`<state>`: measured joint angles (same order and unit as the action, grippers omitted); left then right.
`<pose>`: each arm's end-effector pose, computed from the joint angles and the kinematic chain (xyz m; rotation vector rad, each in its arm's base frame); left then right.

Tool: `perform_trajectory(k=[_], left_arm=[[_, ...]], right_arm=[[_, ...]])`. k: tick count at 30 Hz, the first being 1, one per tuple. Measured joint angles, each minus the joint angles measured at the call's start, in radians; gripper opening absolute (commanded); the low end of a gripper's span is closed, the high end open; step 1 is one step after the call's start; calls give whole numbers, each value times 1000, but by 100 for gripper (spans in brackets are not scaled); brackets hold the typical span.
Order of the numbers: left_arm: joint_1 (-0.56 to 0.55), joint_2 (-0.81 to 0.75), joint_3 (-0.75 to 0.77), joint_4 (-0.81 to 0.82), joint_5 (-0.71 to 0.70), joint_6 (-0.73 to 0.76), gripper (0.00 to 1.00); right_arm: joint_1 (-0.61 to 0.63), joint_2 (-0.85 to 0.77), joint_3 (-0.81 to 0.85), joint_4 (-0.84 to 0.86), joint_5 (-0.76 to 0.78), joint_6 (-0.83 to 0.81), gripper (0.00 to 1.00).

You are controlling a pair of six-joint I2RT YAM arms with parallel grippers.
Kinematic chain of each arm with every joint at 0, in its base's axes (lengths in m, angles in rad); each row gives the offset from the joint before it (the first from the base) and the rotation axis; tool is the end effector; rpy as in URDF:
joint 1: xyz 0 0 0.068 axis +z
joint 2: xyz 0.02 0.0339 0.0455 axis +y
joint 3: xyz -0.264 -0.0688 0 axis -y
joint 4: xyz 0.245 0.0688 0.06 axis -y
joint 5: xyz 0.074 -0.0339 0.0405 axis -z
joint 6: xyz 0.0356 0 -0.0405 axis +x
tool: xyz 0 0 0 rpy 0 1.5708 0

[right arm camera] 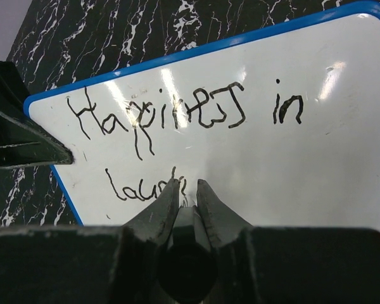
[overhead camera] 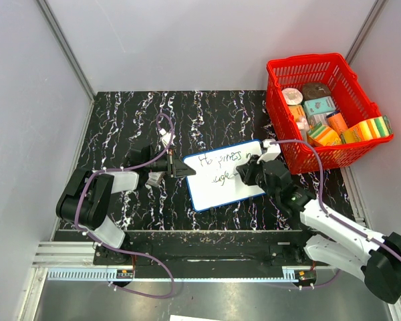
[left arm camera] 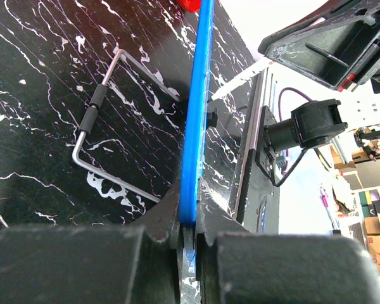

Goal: Write a sentence on the whiteboard

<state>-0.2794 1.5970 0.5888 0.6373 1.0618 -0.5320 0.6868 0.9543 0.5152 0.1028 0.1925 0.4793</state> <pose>0.2735 -0.1108 0.1691 0.5193 1.9873 -1.5428 0.1725 0.1326 0.2431 -0.0688 1.9460 0.6026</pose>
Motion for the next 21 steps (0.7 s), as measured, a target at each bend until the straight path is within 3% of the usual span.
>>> perform_trajectory(k=[10, 21], left_arm=[[0, 0, 0, 0, 0, 0, 0], [0, 0, 0, 0, 0, 0, 0]], right_arm=[[0, -113, 3, -25, 31, -1, 0], [0, 3, 51, -18, 53, -20, 0]])
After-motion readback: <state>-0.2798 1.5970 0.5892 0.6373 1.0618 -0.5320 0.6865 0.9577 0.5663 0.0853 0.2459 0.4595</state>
